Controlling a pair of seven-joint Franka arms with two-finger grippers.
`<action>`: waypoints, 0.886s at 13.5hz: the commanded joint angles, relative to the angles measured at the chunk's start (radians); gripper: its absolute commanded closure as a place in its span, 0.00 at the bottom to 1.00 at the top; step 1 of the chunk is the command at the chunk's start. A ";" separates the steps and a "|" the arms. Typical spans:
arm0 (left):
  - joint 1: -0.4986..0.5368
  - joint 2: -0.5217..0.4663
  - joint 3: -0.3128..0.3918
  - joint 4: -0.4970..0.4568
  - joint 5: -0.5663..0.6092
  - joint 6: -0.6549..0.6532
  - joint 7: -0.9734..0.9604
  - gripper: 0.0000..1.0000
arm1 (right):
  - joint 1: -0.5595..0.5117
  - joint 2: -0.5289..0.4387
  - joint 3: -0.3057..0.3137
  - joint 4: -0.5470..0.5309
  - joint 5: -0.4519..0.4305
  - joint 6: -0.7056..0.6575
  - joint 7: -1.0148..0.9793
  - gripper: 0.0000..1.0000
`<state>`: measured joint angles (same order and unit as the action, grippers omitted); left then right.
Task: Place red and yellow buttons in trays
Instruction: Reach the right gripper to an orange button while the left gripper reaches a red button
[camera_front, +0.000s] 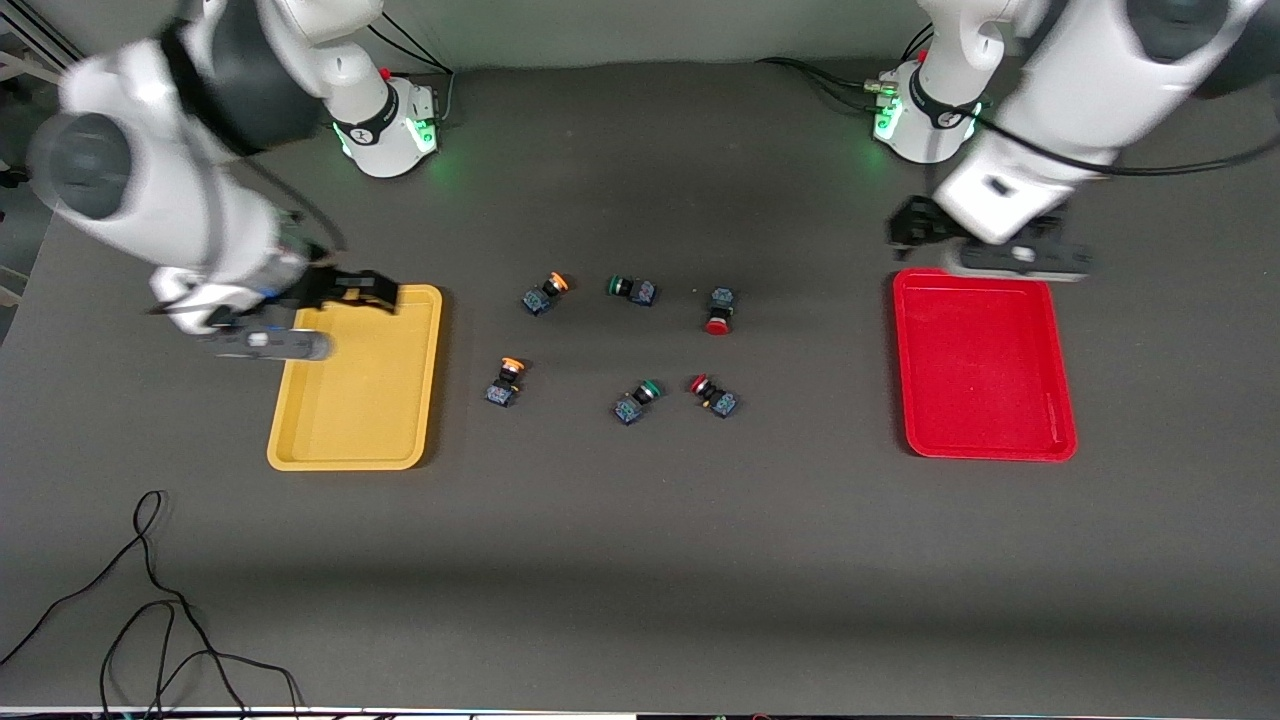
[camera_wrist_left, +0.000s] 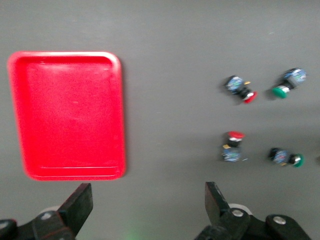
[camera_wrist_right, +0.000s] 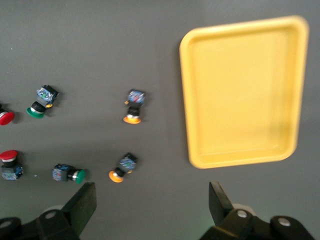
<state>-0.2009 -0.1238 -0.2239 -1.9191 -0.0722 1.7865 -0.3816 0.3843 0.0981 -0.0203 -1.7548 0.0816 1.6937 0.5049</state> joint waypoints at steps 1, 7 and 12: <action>-0.093 0.045 -0.052 -0.008 -0.004 0.076 -0.184 0.00 | 0.074 0.002 -0.012 -0.124 0.071 0.114 0.139 0.00; -0.208 0.134 -0.094 0.002 0.011 0.134 -0.336 0.00 | 0.206 0.101 -0.012 -0.323 0.156 0.381 0.343 0.00; -0.256 0.355 -0.092 -0.032 0.083 0.325 -0.395 0.00 | 0.292 0.198 -0.012 -0.437 0.184 0.595 0.487 0.00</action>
<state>-0.4301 0.1502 -0.3282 -1.9479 -0.0248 2.0491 -0.7412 0.6515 0.2850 -0.0199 -2.1603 0.2353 2.2415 0.9501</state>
